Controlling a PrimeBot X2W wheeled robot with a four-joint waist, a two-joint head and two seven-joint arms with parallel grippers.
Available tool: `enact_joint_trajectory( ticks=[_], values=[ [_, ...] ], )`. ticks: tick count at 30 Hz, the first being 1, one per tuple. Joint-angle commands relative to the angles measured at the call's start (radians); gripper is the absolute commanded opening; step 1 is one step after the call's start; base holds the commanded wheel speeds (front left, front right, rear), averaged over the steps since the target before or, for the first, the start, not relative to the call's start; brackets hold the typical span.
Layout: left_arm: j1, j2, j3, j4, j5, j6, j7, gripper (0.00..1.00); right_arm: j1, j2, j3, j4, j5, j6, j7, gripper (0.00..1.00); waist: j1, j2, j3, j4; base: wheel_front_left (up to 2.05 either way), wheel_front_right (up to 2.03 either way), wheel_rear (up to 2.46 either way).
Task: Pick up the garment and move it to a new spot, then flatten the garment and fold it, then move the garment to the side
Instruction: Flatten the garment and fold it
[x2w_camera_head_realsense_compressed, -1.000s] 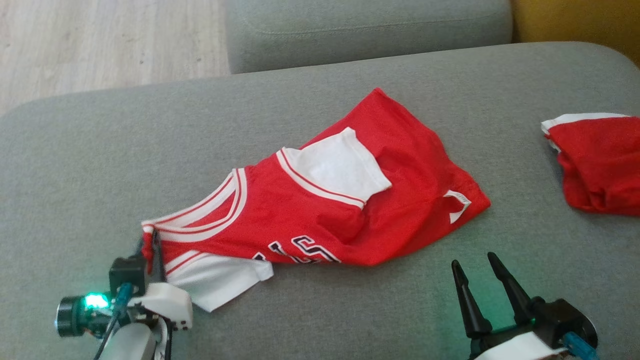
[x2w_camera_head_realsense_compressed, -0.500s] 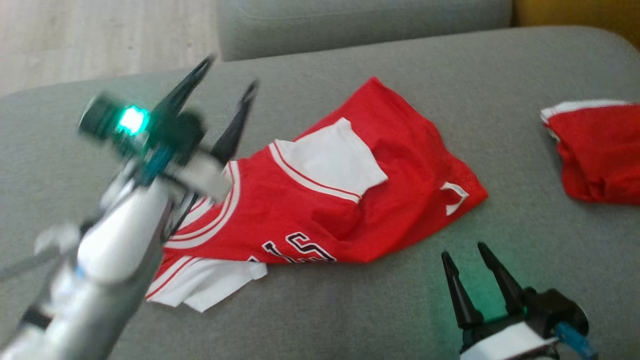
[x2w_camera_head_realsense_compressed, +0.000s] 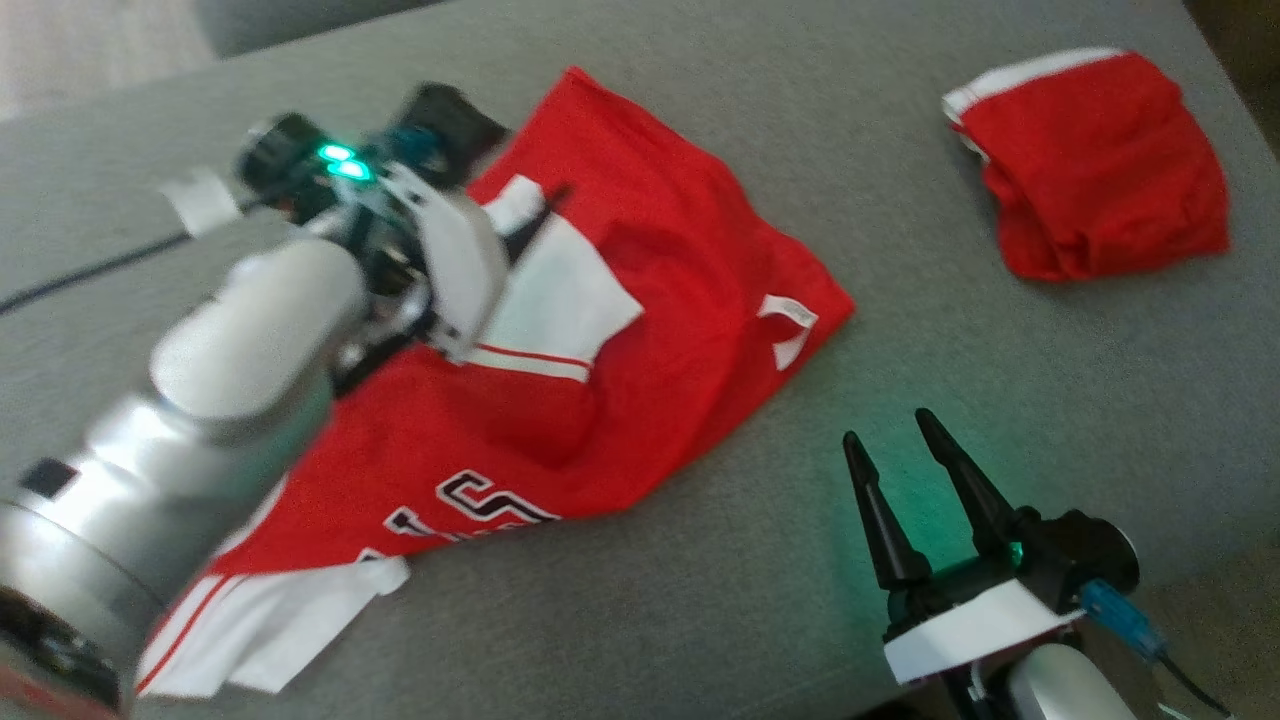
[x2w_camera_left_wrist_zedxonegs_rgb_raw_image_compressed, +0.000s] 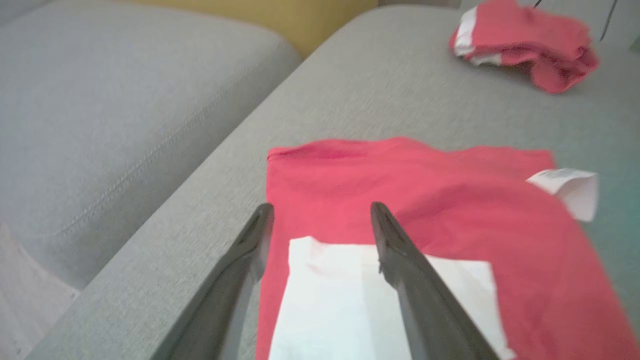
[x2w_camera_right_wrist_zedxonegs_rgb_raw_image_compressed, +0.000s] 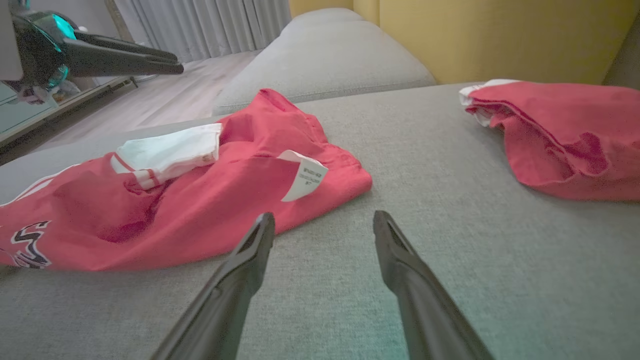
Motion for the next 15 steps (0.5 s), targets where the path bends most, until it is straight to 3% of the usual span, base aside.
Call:
enact_joint_trajectory(
  ticks=[1,8,12,13,15],
  values=[
    [-0.071,0.036,0.03,-0.003,-0.003,0.002,0.003,1.0,-0.024,0.002,0.023,-0.027,0.011,-0.001,-0.004,1.0,-0.0002,0.0,0.056,-0.058,0.0,0.0,0.0],
    [-0.156,0.041,-0.051,0.156,-0.039,0.002,0.018,1.0,-0.051,0.019,0.044,-0.025,0.021,-0.001,-0.004,1.0,-0.0002,0.0,0.101,-0.107,0.0,0.0,0.0],
    [-0.186,0.064,-0.156,0.188,-0.03,0.002,0.007,1.0,-0.062,0.03,0.048,-0.024,0.025,-0.001,-0.004,1.0,-0.0002,0.0,0.116,-0.128,0.0,0.0,0.0],
    [-0.189,0.069,-0.168,0.192,-0.032,0.002,0.0,0.97,-0.064,0.031,0.048,-0.024,0.026,-0.001,-0.004,1.0,-0.0002,0.0,0.117,-0.13,0.0,0.0,0.0],
    [-0.196,0.074,-0.187,0.199,-0.033,0.002,-0.013,0.73,-0.066,0.033,0.046,-0.025,0.026,-0.001,-0.004,1.0,-0.0002,0.0,0.121,-0.133,0.0,0.0,0.0]
  ],
)
